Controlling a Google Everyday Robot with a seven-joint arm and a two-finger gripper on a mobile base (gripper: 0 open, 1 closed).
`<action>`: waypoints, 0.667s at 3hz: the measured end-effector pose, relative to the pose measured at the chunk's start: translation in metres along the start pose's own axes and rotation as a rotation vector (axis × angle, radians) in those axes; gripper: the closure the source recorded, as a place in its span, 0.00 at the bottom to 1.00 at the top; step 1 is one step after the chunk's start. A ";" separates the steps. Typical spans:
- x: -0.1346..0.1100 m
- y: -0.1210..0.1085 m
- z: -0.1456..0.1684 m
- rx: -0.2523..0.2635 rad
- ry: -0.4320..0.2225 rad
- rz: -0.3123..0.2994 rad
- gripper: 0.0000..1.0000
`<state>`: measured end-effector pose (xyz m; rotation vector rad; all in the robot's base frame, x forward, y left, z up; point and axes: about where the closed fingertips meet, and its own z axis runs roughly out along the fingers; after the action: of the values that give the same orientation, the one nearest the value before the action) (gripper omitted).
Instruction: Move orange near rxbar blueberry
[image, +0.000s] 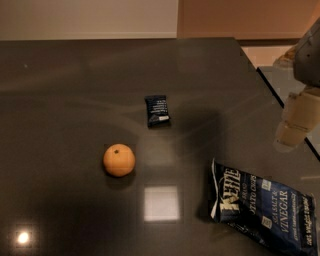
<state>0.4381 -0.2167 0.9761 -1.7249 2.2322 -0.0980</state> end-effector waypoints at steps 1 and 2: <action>-0.001 0.000 0.000 0.002 -0.001 0.000 0.00; -0.021 -0.003 0.006 -0.019 -0.048 -0.015 0.00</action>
Offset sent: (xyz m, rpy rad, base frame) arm 0.0206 0.0485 -0.0069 0.1100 0.0328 0.0764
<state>0.4471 -0.1963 0.9755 -1.7356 2.1927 -0.0391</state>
